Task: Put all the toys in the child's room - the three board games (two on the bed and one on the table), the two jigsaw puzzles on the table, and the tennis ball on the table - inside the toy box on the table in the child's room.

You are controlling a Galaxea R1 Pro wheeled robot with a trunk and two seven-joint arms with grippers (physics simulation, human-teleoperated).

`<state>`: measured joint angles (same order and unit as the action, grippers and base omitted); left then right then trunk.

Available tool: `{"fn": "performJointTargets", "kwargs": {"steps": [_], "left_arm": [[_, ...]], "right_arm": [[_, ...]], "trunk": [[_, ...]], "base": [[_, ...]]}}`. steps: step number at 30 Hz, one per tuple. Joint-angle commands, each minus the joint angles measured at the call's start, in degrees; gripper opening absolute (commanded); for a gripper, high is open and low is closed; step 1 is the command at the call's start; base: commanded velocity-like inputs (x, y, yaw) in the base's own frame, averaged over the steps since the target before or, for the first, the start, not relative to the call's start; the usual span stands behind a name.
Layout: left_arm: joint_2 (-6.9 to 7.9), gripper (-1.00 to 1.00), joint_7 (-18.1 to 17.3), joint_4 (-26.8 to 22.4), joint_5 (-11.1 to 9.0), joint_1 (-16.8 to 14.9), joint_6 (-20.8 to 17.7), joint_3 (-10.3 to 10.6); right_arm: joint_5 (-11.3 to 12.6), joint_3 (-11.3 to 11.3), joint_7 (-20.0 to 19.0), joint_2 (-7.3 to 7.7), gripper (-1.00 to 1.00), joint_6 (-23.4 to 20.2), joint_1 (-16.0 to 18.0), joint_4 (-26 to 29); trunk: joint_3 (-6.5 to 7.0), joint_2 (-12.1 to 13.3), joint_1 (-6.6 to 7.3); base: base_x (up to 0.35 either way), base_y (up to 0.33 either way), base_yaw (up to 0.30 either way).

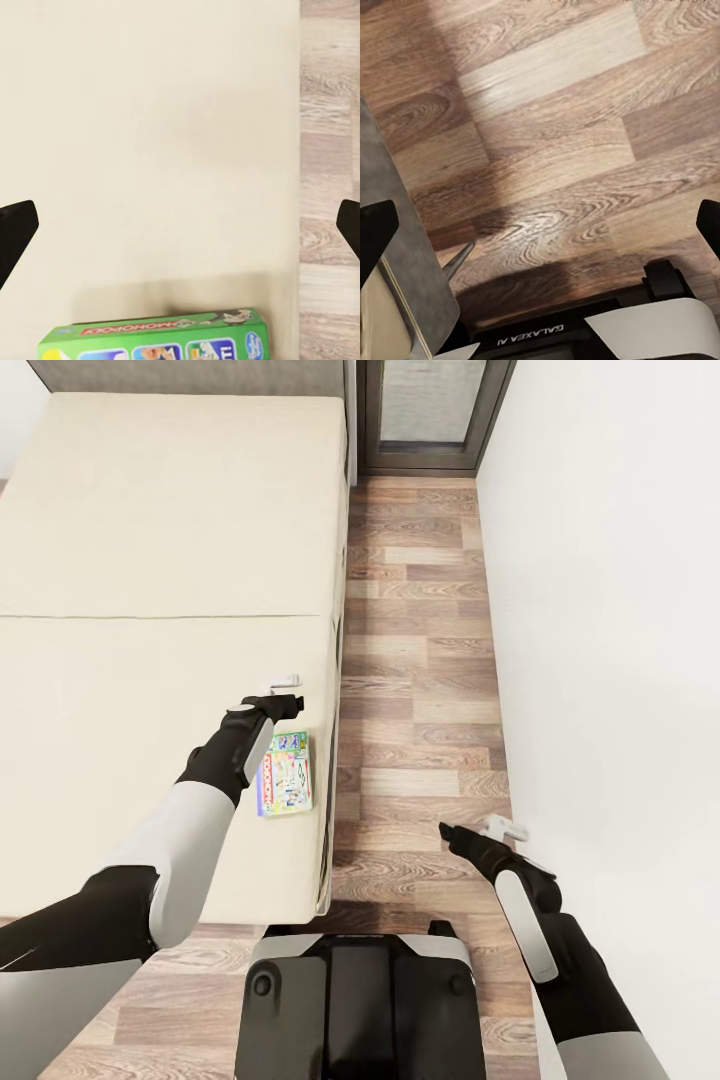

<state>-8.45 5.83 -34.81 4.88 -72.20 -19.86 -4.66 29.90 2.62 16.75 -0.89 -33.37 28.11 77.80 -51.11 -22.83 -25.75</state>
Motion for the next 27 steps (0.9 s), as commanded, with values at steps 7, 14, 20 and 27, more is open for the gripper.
{"fn": "performJointTargets", "kwargs": {"steps": [7, 14, 20, 27], "left_arm": [[-0.07, 1.00, -0.15, -0.08, 0.60, -0.03, -0.40, -0.09], [-0.07, 1.00, -0.27, 0.03, 0.68, -0.04, -0.27, -0.01], [-0.14, 1.00, -0.29, 0.21, 0.75, -0.02, -0.17, 0.00], [-0.16, 1.00, -0.29, 0.33, 0.91, -0.03, -0.05, 0.05]], "right_arm": [[0.60, 0.01, 0.50, 0.01, 1.00, 0.18, 0.02, 0.53], [0.64, -0.25, 0.48, 0.01, 1.00, 0.08, 0.02, 0.54], [0.68, -0.47, 0.47, 0.01, 1.00, -0.03, 0.02, 0.36], [0.62, -0.57, 0.47, 0.01, 1.00, -0.10, 0.02, 0.03]], "trunk": [[-0.06, -0.09, -0.03], [-0.06, -0.09, -0.03], [-0.10, -0.09, -0.03], [-0.39, -0.09, -0.03]], "base": [[0.000, 0.000, 0.000], [0.000, 0.000, 0.000], [0.000, 0.000, 0.000], [0.000, 0.000, 0.000]]}}
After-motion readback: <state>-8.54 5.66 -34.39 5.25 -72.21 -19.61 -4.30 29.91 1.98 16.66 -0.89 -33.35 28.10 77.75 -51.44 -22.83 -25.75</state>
